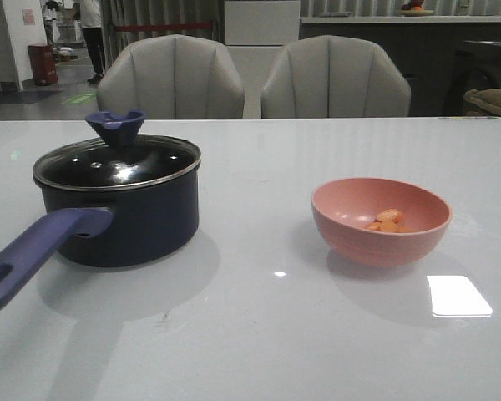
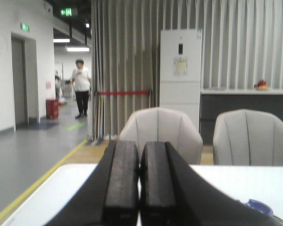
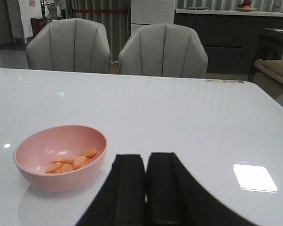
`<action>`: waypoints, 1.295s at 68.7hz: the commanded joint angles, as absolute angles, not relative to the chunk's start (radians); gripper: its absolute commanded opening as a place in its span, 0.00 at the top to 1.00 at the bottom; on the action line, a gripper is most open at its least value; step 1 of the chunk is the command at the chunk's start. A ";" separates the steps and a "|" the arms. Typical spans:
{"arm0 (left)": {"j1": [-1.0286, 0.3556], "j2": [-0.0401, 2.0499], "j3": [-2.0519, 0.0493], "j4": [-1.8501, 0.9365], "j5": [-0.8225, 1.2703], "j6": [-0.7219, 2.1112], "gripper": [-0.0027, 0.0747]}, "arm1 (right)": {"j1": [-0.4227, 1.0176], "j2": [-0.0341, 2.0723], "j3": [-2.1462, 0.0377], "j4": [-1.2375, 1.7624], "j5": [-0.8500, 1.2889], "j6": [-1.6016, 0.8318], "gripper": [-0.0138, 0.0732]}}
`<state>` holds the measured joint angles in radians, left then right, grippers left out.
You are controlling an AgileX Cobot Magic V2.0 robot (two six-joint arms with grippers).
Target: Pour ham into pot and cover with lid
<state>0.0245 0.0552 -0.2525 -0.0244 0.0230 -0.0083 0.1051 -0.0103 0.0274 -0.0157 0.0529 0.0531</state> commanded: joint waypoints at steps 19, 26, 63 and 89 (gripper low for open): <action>0.022 0.310 -0.498 -0.032 0.250 -0.018 0.80 | 0.106 -0.030 0.022 -0.018 -0.023 0.051 0.67; 0.022 0.345 -0.492 -0.033 0.247 -0.018 0.80 | 0.106 -0.030 0.022 -0.018 -0.023 0.051 0.67; 0.022 0.376 -0.492 -0.036 0.265 -0.018 0.20 | 0.106 -0.030 0.022 -0.018 -0.023 0.051 0.67; 0.022 0.425 -0.515 -0.081 0.321 -0.018 0.23 | 0.106 -0.030 0.022 -0.018 -0.023 0.051 0.67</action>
<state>0.0245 0.3772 -0.4566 -0.0789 0.3450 -0.0083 0.1051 -0.0103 0.0274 -0.0157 0.0529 0.0531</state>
